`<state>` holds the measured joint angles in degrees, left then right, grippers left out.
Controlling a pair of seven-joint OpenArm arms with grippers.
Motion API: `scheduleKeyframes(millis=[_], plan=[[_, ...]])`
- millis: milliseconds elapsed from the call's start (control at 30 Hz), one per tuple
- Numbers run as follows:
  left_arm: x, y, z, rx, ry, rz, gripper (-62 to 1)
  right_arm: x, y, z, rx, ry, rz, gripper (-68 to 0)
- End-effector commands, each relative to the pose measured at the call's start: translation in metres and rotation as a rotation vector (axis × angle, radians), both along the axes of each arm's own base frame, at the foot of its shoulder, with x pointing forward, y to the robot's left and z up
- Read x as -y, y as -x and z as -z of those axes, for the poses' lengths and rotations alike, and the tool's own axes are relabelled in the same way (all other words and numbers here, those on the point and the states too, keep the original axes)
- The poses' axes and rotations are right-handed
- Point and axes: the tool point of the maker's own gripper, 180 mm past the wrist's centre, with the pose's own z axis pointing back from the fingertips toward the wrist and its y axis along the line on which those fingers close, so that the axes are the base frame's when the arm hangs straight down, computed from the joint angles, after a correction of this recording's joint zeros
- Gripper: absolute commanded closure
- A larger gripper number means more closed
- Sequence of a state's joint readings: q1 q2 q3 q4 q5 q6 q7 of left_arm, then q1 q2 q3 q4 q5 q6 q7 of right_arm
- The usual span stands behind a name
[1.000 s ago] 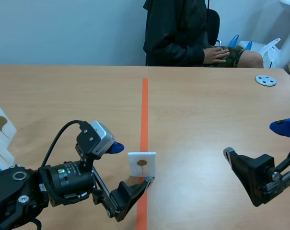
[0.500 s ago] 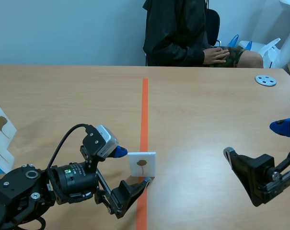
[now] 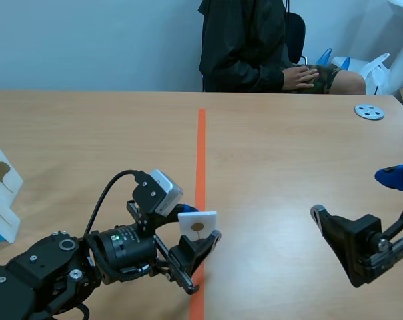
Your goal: Sort the leaf by its shape. The table is split by an orange tape line. A compound leaf with several leaflets goes to the left side, a simple leaf with one blade goes to the right side. Return to the home posture when a red brick is placed on the table.
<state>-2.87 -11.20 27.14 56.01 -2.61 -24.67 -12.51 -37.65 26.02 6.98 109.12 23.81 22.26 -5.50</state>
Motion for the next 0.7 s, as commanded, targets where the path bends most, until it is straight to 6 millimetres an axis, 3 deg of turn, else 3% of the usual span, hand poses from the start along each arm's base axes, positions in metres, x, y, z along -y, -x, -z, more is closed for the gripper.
scheduleKeyframes(millis=[0,400,667], plan=[[0.0029,-0.0067,-0.0137,0.036,0.032,-0.006,-32.3,-0.0027,-0.0054,-0.0102,0.035,-0.011,-0.003,-67.9],[-0.0022,-0.0111,-0.0107,0.045,0.013,-0.04,-14.8,-0.0027,-0.0054,-0.0102,0.035,-0.011,-0.003,-67.9],[-0.0036,-0.0114,-0.011,0.047,0.011,-0.042,-11.4,-0.0027,-0.0054,-0.0102,0.035,-0.011,-0.003,-67.9]])
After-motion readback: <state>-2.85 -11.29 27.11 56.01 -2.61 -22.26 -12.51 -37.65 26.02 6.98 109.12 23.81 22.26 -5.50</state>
